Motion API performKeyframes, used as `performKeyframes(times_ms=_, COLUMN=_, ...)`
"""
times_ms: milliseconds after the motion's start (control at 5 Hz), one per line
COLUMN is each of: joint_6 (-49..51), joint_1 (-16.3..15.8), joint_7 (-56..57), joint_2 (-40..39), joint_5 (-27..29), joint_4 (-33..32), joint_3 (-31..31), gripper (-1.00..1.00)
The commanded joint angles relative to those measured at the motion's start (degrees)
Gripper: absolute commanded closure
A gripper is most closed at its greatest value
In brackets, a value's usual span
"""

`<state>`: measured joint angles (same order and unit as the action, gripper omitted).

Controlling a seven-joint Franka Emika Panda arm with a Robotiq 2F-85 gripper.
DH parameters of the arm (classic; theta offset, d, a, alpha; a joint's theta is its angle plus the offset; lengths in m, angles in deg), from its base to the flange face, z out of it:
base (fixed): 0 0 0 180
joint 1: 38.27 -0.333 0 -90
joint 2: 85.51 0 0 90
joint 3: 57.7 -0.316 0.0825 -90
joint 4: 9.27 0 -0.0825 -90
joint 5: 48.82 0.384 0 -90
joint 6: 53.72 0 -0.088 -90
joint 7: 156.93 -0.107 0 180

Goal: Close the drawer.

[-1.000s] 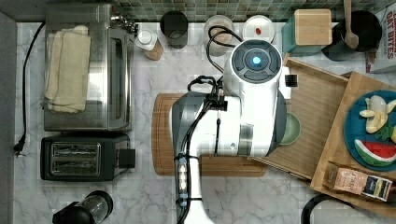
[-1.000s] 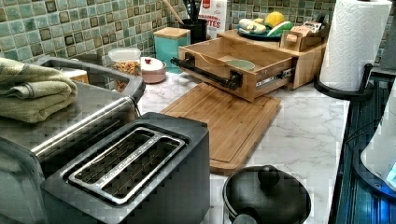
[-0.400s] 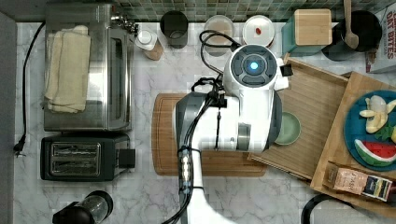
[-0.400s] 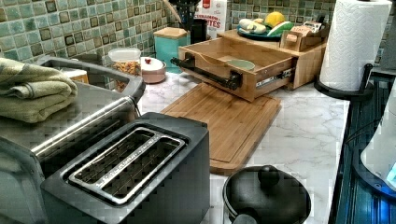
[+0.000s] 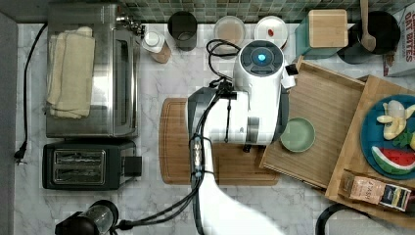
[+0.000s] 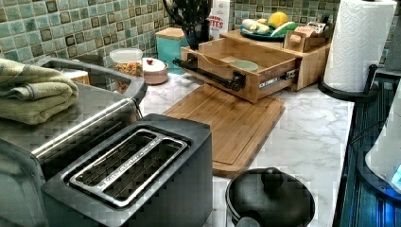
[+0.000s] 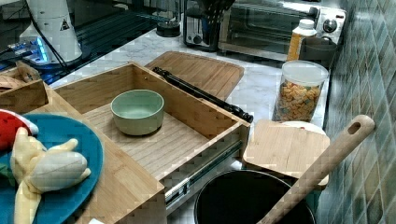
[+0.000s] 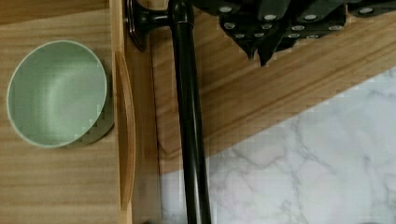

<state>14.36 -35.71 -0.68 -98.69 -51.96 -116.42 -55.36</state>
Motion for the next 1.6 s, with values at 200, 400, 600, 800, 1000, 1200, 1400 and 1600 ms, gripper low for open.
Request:
performKeyframes(times_ms=200, joint_6=-12.7, joint_1=-1.6, joint_7=-5.6, joint_2=-1.5, joint_5=-3.1, joint_4=2.9, joint_3=0.4, gripper=1.0)
performKeyframes(times_ms=400, joint_6=-15.2, joint_1=-1.4, joint_7=-6.5, joint_2=-3.4, joint_5=-3.7, joint_4=3.0, joint_3=0.6, gripper=1.0)
performKeyframes(times_ms=600, joint_6=-17.0, joint_1=-3.2, joint_7=-10.6, joint_2=-6.6, joint_5=-8.5, joint_4=4.3, joint_3=2.0, gripper=1.0)
performKeyframes(times_ms=800, joint_6=-17.2, joint_1=-2.5, joint_7=-9.0, joint_2=-8.8, joint_5=-7.9, joint_4=5.1, joint_3=1.8, gripper=1.0)
performKeyframes(times_ms=1000, joint_6=-19.8, joint_1=-2.1, joint_7=-8.9, joint_2=-9.3, joint_5=-8.1, joint_4=2.9, joint_3=1.6, gripper=1.0)
performKeyframes(times_ms=1200, joint_6=-18.4, joint_1=-2.4, joint_7=-9.5, joint_2=-10.6, joint_5=-7.8, joint_4=3.4, joint_3=1.7, gripper=1.0)
performKeyframes(times_ms=1400, joint_6=-17.4, joint_1=-3.6, joint_7=-11.1, joint_2=-10.8, joint_5=-9.3, joint_4=2.8, joint_3=2.7, gripper=1.0)
performKeyframes(times_ms=1600, joint_6=-16.6, joint_1=-3.1, joint_7=-9.1, joint_2=-11.4, joint_5=-9.5, joint_4=3.2, joint_3=3.2, gripper=1.0)
